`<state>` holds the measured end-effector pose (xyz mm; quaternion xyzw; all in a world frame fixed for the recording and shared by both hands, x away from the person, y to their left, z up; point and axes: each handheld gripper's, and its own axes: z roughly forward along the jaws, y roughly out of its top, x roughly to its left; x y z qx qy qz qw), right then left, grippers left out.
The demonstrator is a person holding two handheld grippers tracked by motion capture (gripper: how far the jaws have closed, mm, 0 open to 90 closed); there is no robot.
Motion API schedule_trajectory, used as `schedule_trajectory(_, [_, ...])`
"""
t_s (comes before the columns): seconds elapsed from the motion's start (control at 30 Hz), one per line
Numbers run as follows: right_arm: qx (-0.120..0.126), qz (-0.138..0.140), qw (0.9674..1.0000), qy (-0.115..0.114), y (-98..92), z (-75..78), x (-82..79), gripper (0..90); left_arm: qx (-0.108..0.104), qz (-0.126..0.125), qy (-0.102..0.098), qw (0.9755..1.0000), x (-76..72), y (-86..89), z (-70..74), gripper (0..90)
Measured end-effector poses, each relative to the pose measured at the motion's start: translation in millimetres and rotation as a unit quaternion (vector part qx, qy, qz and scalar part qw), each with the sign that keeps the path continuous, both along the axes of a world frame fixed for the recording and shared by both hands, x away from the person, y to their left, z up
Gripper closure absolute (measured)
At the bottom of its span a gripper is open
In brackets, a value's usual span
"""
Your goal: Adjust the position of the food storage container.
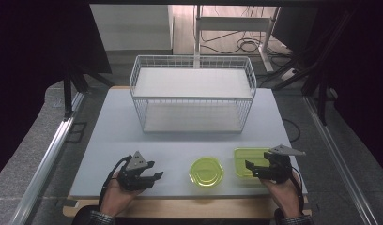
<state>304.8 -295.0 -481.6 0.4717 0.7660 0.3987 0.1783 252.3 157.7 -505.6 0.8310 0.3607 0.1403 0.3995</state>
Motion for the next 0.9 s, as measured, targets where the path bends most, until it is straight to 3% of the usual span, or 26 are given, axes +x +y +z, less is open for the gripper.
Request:
schedule_trajectory(0.07, [0.0,0.0,1.0,0.0,0.4,-0.1,0.0,13.1,-0.01,-0.009,0.0,0.9999,-1.8,-4.5,2.1,54.7])
schedule_trajectory(0.13, [-0.002,0.002,1.0,0.002,1.7,-1.0,0.1,13.1,-0.019,-0.018,-0.002,0.9996,-3.5,-9.8,4.7,67.3])
schedule_trajectory(0.23, [-0.005,0.002,1.0,0.002,2.5,-1.4,0.1,13.2,-0.033,-0.038,0.001,0.9987,-4.9,-19.3,7.2,74.9])
schedule_trajectory(0.27, [-0.006,0.002,1.0,0.001,3.3,-1.5,-0.1,13.4,-0.033,-0.044,0.004,0.9985,-4.7,-23.1,7.4,81.9])
schedule_trajectory(0.37, [-0.01,0.001,1.0,0.001,4.1,-1.9,-0.4,13.7,-0.024,-0.071,0.005,0.9972,-4.4,-42.0,9.7,89.0])
schedule_trajectory(0.53, [-0.016,-0.002,0.9999,0.001,4.0,-2.3,-0.4,14.1,-0.035,-0.097,0.0,0.9947,-6.6,-64.4,16.1,89.9])
schedule_trajectory(0.73, [-0.027,-0.006,0.9996,0.0,4.5,-2.2,-0.9,14.4,-0.057,-0.132,0.01,0.9896,-8.5,-95.8,25.3,90.0])
schedule_trajectory(0.9, [-0.031,-0.01,0.9995,0.0,3.9,-2.6,-0.7,14.6,-0.051,-0.159,0.004,0.986,-10.3,-123.1,31.7,90.0])
